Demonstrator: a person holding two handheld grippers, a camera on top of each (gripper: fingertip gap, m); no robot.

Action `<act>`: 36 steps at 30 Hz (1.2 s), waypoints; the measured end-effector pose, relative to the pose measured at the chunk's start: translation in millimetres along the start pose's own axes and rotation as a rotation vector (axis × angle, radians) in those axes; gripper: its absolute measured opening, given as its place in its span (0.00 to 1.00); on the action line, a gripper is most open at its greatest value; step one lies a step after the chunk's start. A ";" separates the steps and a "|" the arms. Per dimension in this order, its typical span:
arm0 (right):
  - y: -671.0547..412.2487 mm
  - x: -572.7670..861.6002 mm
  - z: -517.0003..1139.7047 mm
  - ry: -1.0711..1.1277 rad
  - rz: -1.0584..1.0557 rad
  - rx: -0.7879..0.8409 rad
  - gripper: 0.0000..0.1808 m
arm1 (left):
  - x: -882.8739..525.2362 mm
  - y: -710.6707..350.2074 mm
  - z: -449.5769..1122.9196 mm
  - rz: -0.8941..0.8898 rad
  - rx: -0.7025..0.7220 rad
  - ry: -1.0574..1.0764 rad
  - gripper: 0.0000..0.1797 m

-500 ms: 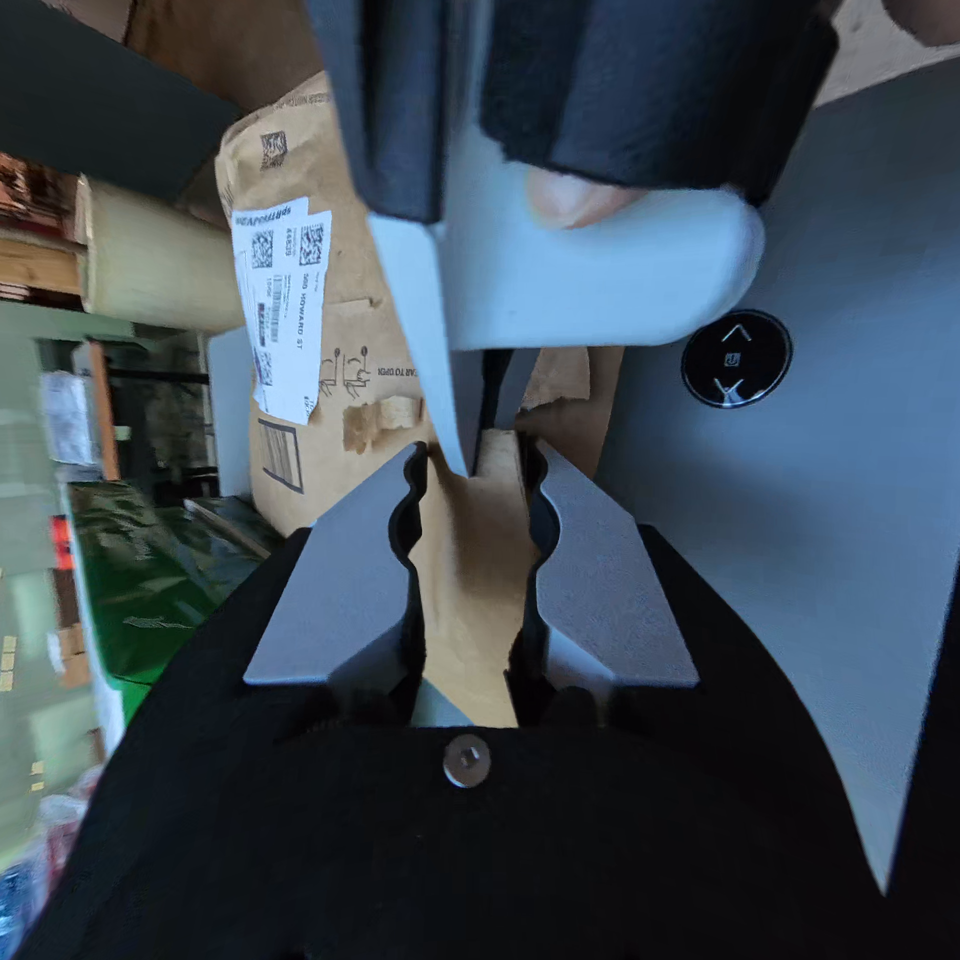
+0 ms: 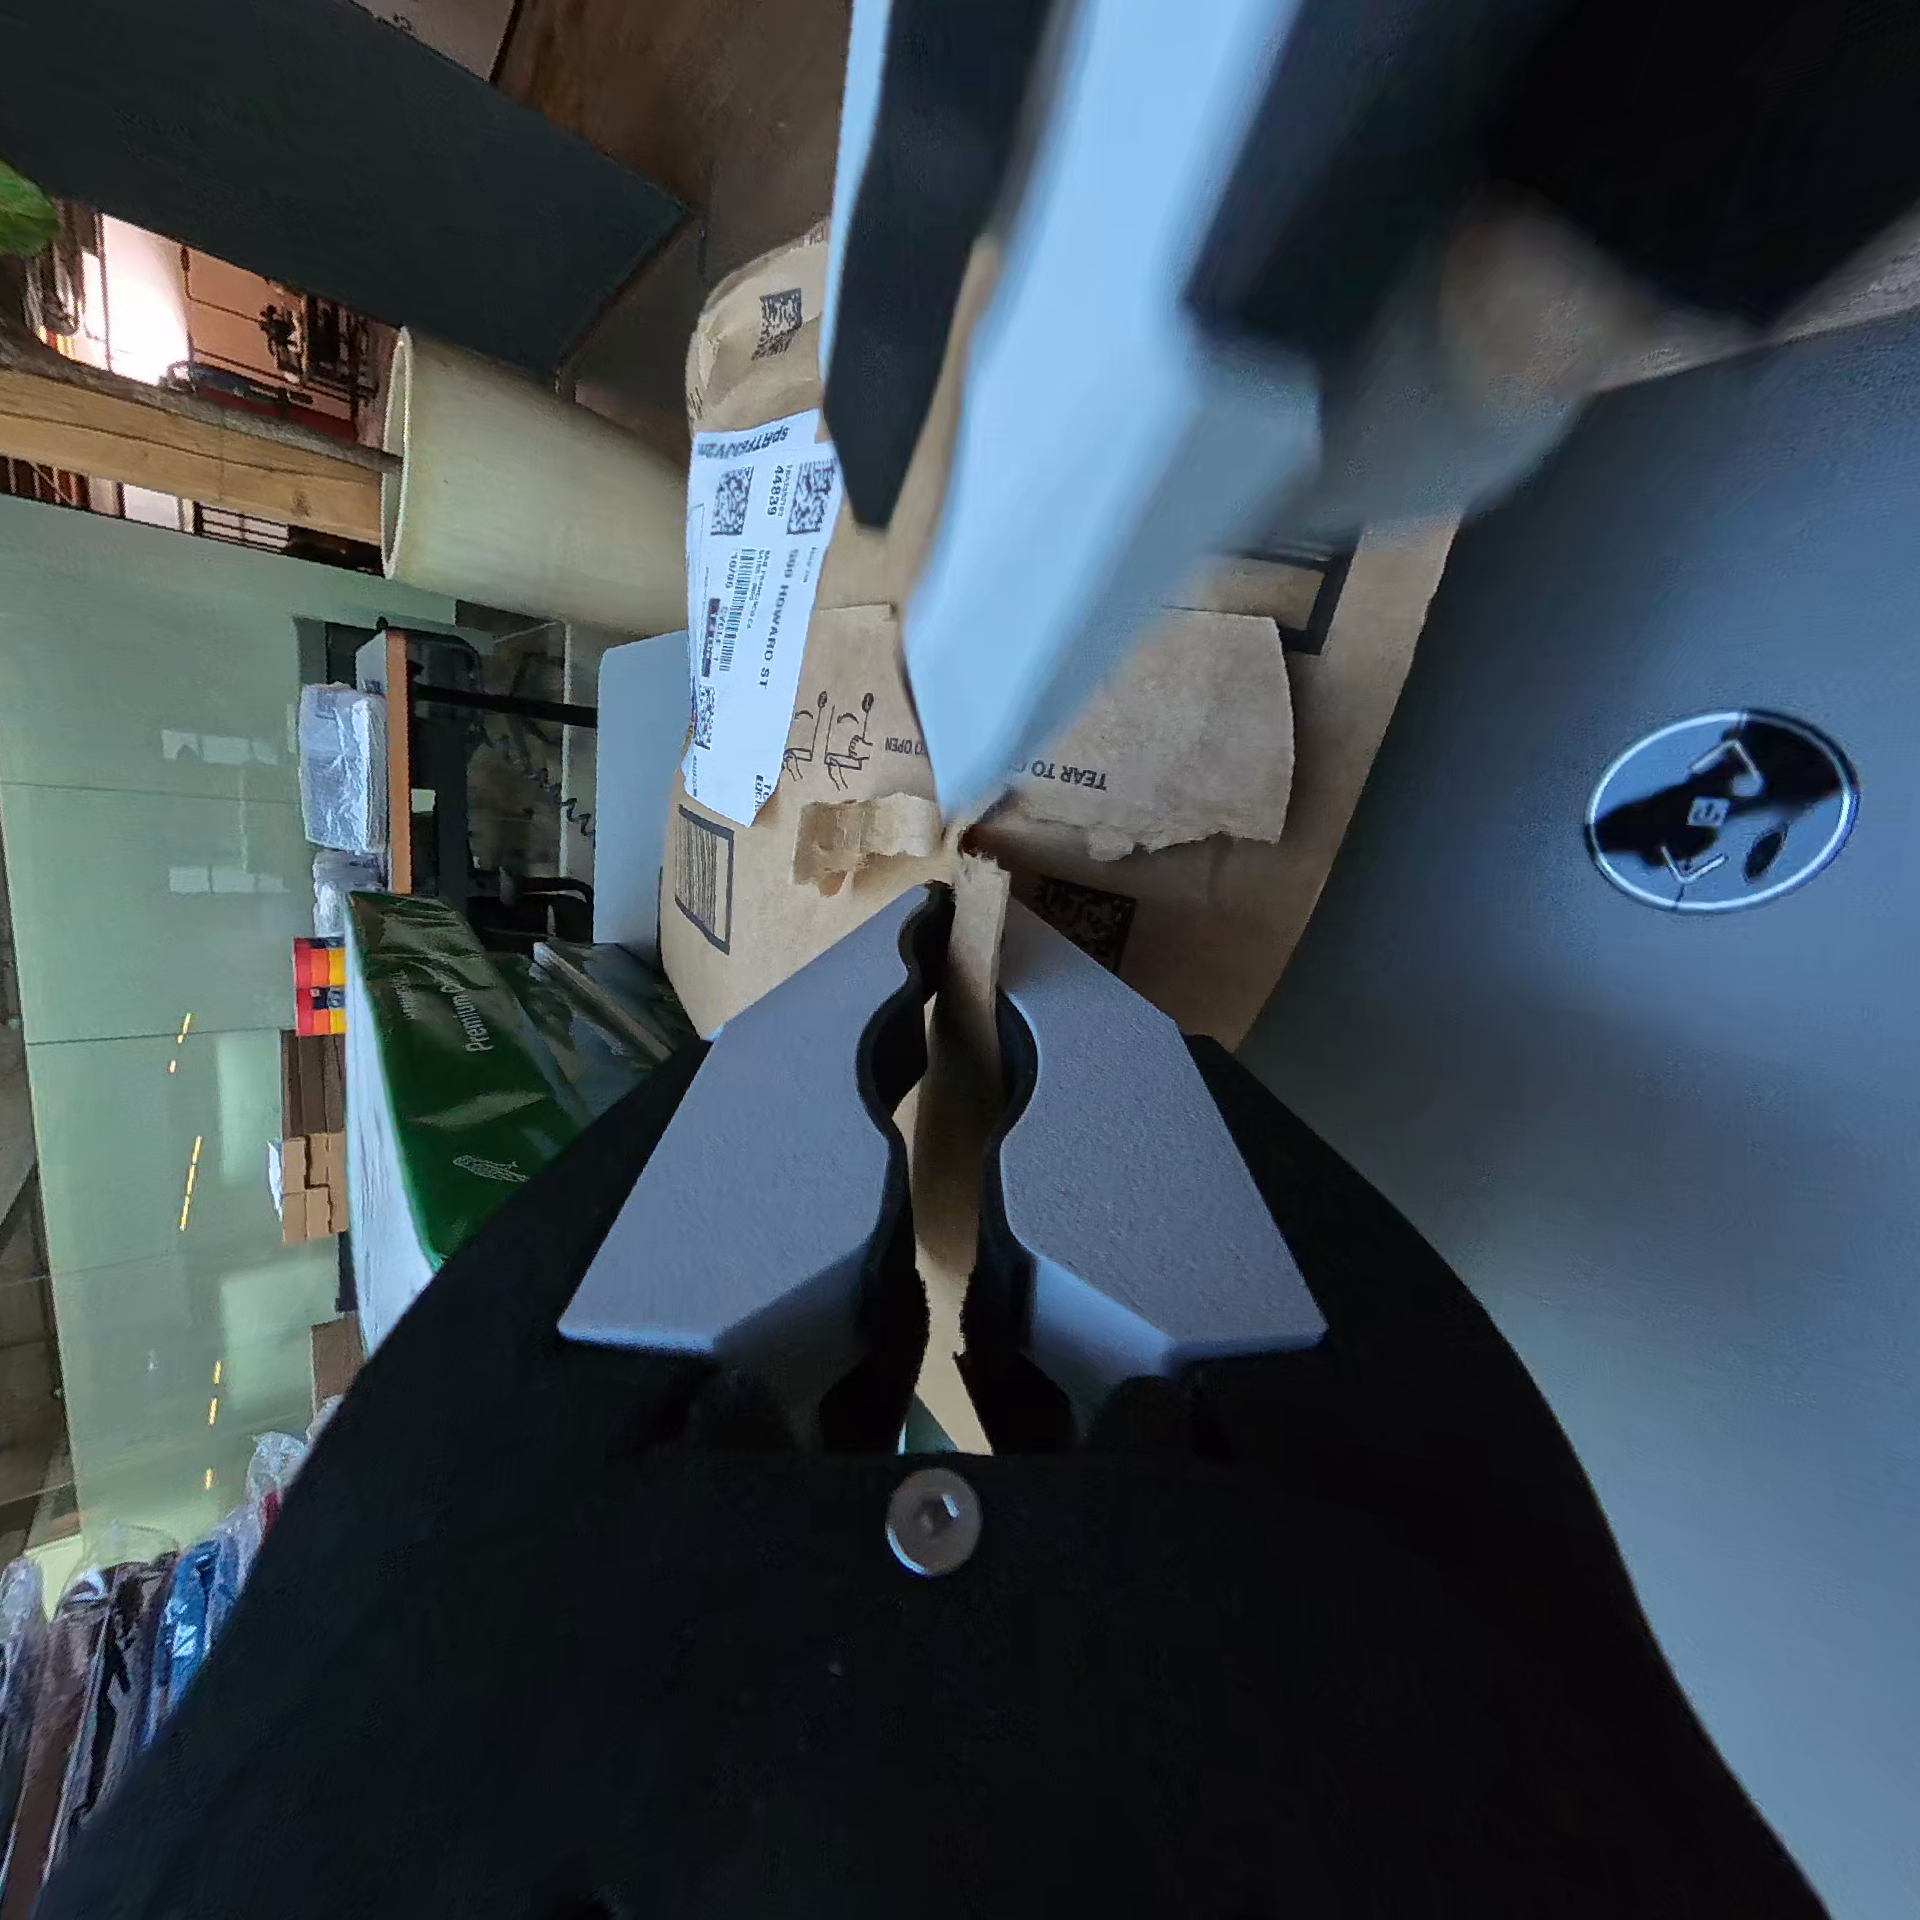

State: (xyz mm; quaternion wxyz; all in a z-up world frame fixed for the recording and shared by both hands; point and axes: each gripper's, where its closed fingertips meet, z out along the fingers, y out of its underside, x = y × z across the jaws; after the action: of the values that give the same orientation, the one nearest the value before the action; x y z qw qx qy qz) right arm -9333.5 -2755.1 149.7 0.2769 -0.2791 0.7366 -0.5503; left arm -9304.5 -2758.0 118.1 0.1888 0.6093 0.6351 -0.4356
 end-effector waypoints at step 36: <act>26.7 11.1 25.0 0.192 -0.147 0.001 0.19 | 6.7 -12.4 -5.5 -0.207 -0.042 0.010 0.00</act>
State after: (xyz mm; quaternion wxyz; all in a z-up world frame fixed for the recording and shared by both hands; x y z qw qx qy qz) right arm -9326.1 -2773.1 116.7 0.1641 -0.2781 0.7371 -0.5937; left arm -9315.8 -2748.1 119.9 0.1522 0.5386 0.7045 -0.4363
